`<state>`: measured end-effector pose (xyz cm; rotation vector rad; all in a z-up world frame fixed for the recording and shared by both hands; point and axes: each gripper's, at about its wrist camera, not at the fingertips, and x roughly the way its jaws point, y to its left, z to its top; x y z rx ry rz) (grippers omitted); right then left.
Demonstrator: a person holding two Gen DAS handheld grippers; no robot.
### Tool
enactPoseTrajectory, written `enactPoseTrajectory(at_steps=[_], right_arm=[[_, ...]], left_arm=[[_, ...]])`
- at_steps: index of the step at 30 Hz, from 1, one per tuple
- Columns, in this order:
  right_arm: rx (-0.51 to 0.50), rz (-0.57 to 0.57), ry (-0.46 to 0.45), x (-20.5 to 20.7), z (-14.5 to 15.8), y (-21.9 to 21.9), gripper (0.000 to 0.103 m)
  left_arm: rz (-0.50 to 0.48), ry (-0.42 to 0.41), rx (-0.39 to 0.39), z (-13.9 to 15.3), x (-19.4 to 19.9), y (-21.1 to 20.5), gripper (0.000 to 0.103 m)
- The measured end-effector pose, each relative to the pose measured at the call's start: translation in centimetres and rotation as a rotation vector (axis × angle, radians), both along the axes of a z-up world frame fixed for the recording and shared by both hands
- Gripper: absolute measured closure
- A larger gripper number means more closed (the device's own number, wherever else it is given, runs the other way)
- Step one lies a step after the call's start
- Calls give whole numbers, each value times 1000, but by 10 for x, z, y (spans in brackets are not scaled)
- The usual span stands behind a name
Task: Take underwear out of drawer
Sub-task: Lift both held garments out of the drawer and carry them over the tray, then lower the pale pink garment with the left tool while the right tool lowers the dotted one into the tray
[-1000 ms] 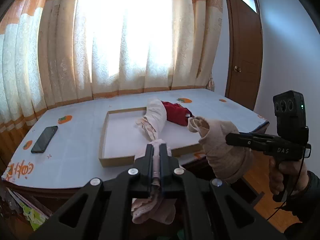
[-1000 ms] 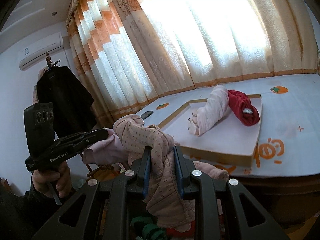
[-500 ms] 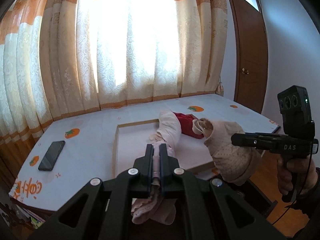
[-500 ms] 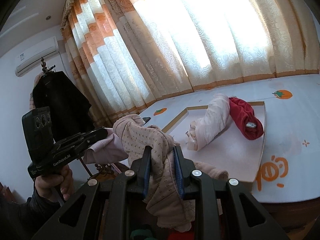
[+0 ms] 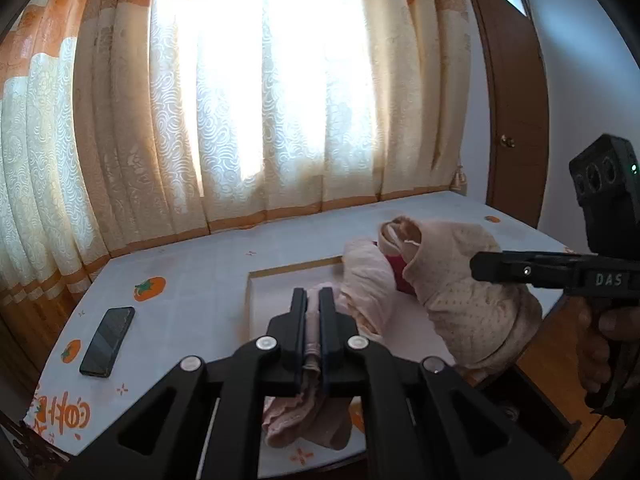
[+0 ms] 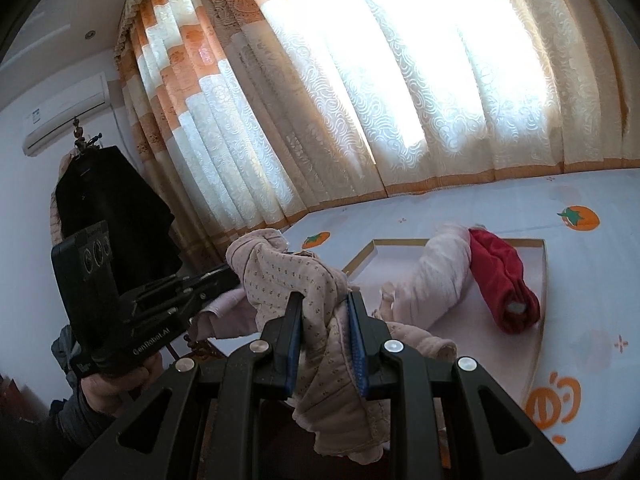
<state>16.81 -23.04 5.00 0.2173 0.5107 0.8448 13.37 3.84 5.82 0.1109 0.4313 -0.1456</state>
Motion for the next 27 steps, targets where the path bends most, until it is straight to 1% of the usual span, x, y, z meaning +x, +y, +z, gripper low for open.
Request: enactPoseTrajectory(at_steps=[9, 18, 27], right_arm=[[-19, -18, 23, 37, 8, 21, 79], [-27, -57, 90, 90, 7, 39, 79], [-25, -88, 157, 137, 3, 55, 79]], left_arm=[[14, 2, 20, -3, 38, 9, 100], [22, 8, 27, -9, 81, 12, 100], [18, 16, 28, -25, 116, 15, 100]])
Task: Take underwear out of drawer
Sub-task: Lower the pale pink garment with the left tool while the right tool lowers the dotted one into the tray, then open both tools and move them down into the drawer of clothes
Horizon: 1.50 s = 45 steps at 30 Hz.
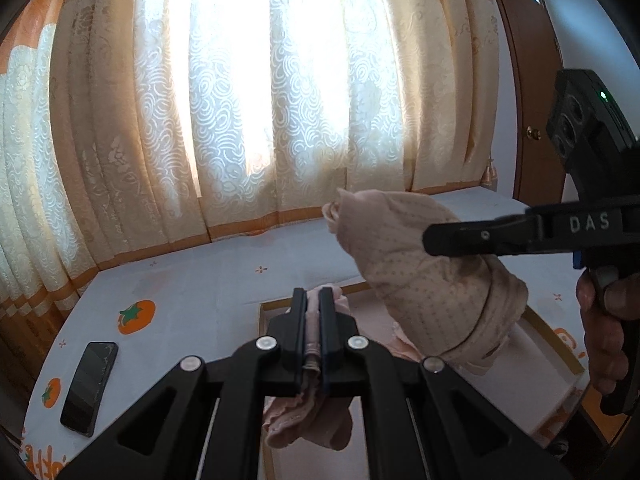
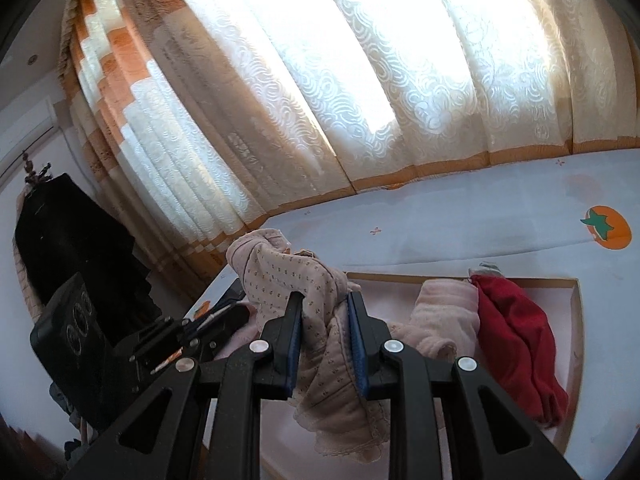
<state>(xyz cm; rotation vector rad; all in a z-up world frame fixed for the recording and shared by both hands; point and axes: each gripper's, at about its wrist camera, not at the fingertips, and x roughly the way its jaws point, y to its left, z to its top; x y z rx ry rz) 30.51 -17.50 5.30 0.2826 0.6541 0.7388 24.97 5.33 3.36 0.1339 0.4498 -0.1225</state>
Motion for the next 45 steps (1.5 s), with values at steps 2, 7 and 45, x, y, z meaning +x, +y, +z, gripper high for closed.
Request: enactPoseTrajectory(at_steps=[2, 7, 45], right_arm=[[-4, -8, 13, 10, -2, 5, 79], [-36, -25, 33, 26, -10, 17, 79], [-217, -65, 49, 25, -27, 34, 43]], left_arm=[[4, 7, 3, -3, 7, 1, 100], [13, 31, 15, -14, 20, 3, 100], [43, 131, -32, -38, -5, 3, 45]])
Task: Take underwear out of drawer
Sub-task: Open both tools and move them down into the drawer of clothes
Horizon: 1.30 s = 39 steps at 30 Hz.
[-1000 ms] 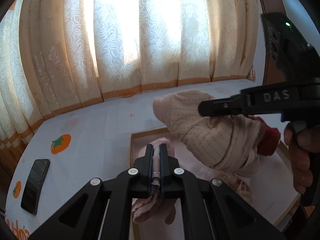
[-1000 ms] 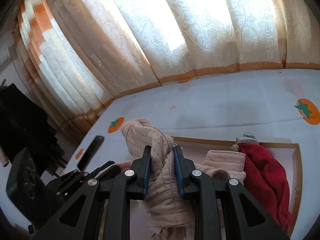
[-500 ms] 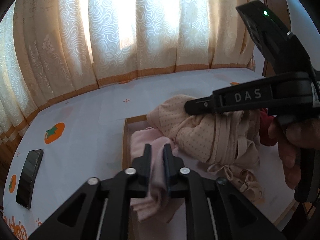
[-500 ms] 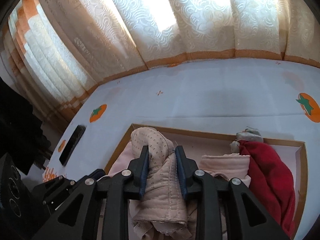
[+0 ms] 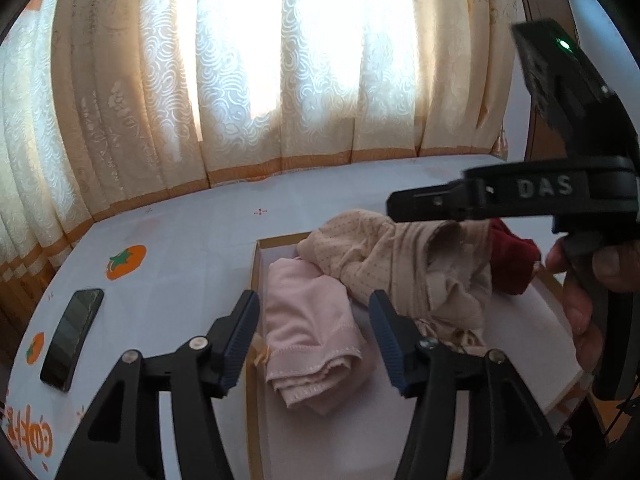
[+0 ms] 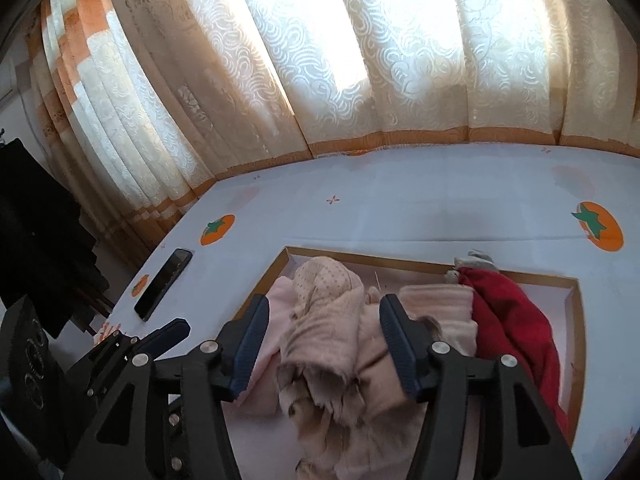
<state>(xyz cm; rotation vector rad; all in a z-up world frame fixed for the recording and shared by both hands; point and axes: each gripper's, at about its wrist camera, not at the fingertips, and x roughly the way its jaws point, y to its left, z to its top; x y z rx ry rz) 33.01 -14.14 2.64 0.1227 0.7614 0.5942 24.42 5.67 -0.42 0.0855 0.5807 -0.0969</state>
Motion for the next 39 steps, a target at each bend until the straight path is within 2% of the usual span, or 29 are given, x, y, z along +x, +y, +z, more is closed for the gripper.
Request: enactPoseTrajectory(at_steps=[6, 13, 22, 29, 33, 39], right_arm=[[21, 46, -27, -37, 11, -14, 38], [7, 131, -65, -88, 22, -25, 37], [24, 195, -106, -143, 38, -44, 36], [0, 233, -147, -181, 51, -63, 32], [-20, 246, -161, -205, 48, -78, 30], [-53, 255, -120, -230, 21, -94, 30]], left_arm=[[-5, -8, -54, 1, -30, -1, 42], [-58, -5, -65, -1, -72, -15, 42], [-131, -9, -54, 2, -117, -35, 37], [-174, 10, -15, -5, -151, -42, 34], [-179, 42, 6, -16, -164, -43, 34], [-187, 107, 35, -42, -183, -45, 34]])
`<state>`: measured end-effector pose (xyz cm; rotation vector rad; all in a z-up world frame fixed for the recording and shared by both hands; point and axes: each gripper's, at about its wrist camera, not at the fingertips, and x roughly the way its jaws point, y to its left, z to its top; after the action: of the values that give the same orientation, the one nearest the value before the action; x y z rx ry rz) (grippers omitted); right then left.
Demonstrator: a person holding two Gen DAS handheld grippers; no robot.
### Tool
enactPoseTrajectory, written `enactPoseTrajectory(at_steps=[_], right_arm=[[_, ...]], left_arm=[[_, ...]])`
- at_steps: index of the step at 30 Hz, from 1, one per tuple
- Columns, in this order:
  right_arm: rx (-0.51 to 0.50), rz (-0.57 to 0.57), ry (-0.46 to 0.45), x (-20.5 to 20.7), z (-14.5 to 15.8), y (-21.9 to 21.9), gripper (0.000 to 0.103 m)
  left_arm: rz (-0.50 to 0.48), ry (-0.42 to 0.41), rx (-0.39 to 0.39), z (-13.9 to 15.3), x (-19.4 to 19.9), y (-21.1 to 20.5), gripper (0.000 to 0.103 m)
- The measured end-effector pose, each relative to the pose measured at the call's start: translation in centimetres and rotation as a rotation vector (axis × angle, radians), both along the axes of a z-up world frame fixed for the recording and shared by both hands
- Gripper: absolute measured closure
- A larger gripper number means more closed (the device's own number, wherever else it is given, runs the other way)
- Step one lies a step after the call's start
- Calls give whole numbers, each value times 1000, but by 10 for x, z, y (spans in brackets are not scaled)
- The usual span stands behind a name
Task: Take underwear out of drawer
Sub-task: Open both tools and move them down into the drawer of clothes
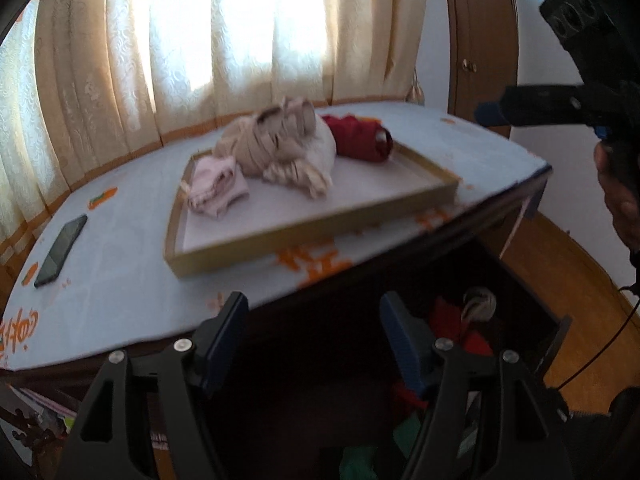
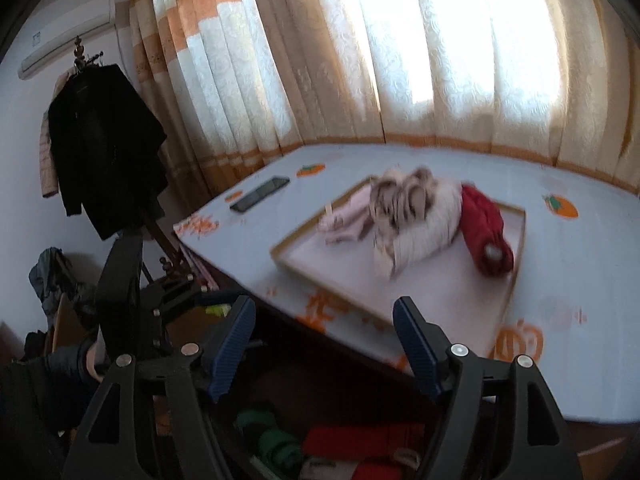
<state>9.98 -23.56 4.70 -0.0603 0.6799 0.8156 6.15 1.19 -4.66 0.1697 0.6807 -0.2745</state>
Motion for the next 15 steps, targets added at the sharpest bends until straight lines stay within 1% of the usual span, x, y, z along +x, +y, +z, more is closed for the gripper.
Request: enactPoseTrajectory(at_steps=[7, 11, 15], right_arm=[[-36, 5, 65, -22, -44, -22, 30], [-73, -29, 103, -25, -73, -34, 30], [-116, -59, 140, -24, -101, -40, 30]], left_arm=[[-7, 95, 61, -33, -12, 0, 34], [-8, 154, 77, -49, -15, 2, 34], [-31, 211, 102, -60, -17, -1, 34]])
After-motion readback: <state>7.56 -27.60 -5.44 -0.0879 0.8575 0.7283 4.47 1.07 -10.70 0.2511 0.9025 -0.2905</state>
